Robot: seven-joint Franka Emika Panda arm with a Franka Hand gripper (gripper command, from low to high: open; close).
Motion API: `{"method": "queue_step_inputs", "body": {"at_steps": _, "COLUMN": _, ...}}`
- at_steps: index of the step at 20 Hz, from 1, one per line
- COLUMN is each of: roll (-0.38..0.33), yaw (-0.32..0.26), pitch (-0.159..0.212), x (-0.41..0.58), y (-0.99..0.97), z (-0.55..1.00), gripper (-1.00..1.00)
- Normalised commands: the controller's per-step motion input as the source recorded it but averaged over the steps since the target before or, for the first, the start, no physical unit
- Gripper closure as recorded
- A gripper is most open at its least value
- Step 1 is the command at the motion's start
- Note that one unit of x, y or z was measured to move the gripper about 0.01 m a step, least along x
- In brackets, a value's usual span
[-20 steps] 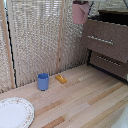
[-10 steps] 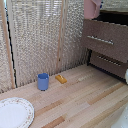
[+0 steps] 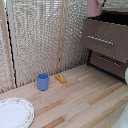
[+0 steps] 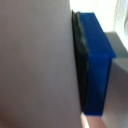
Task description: Propose to navigate your clamp on the clench of the first drawer. Use gentle force to register to the cabinet. Send posterior your swing mandate till over it lurks, a cup of pink essence. Fortify your grip after aiming concentric with the pink cup’s periphery. Manoeuvre the pink towards the cabinet's top. Drop your compression till the cup is resting inside.
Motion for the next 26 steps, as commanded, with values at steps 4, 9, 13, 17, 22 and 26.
{"method": "queue_step_inputs", "body": {"at_steps": 4, "roll": 0.071, "yaw": -0.073, "pitch": 0.072, "x": 0.207, "y": -0.73, "z": 0.9, "gripper": 1.0}}
{"method": "queue_step_inputs", "body": {"at_steps": 9, "roll": 0.09, "yaw": -0.06, "pitch": 0.115, "x": 0.132, "y": -0.73, "z": 0.78, "gripper": 1.0}}
{"method": "queue_step_inputs", "body": {"at_steps": 13, "roll": 0.137, "yaw": -0.014, "pitch": 0.175, "x": 0.054, "y": -0.8, "z": 0.47, "gripper": 1.0}}
{"method": "queue_step_inputs", "body": {"at_steps": 17, "roll": 0.208, "yaw": 0.0, "pitch": 0.126, "x": 0.006, "y": -0.8, "z": 0.07, "gripper": 1.0}}
{"method": "queue_step_inputs", "body": {"at_steps": 22, "roll": 0.196, "yaw": 0.0, "pitch": 0.057, "x": 0.034, "y": -0.85, "z": -0.07, "gripper": 1.0}}
{"method": "queue_step_inputs", "body": {"at_steps": 26, "roll": 0.144, "yaw": 0.03, "pitch": 0.012, "x": 0.104, "y": -0.86, "z": -0.17, "gripper": 1.0}}
